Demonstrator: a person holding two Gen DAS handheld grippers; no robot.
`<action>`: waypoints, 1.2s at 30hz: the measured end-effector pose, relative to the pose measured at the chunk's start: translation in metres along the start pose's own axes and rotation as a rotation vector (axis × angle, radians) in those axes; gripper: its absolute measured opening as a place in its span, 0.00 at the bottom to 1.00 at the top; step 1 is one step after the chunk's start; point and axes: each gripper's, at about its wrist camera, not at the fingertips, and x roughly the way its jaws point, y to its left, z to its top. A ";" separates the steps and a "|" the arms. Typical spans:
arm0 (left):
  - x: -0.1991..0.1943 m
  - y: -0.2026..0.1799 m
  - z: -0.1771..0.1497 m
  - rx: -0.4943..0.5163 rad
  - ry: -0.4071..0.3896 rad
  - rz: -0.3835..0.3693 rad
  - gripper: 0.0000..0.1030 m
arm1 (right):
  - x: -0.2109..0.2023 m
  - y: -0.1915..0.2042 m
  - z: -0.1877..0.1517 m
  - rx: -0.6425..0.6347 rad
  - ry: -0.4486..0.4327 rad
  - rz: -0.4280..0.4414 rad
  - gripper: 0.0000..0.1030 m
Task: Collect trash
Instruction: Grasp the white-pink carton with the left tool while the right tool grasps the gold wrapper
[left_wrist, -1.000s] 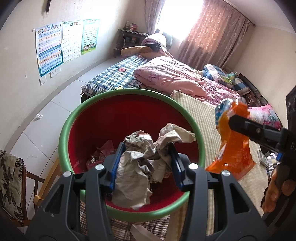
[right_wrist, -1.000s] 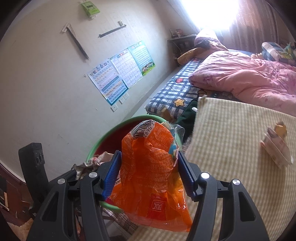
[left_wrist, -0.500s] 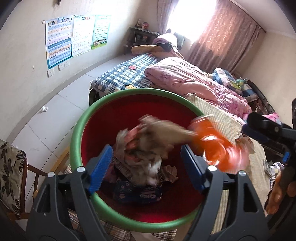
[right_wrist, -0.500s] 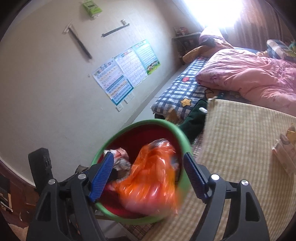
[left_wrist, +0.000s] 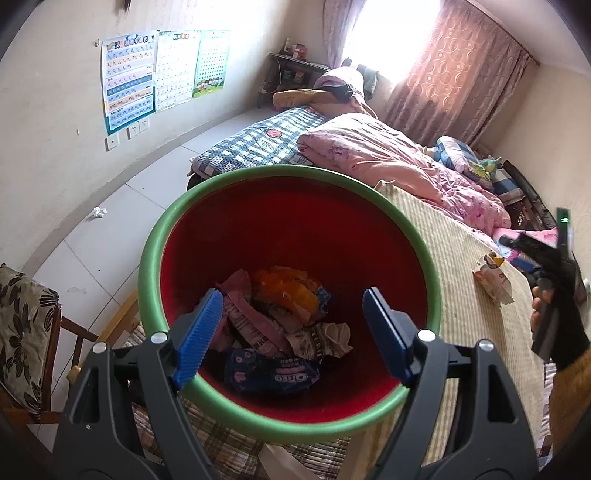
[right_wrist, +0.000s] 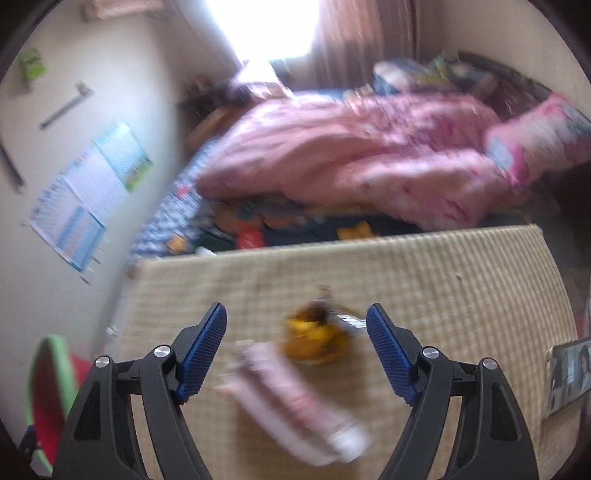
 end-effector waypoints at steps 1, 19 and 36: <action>-0.002 -0.002 -0.002 -0.001 -0.003 0.002 0.74 | 0.011 -0.009 0.002 0.010 0.038 0.002 0.72; 0.000 -0.142 -0.039 0.109 0.025 -0.144 0.74 | -0.053 -0.035 -0.100 0.011 0.195 0.404 0.29; 0.079 -0.261 -0.090 0.093 0.204 -0.180 0.78 | -0.137 -0.098 -0.136 -0.032 0.047 0.389 0.31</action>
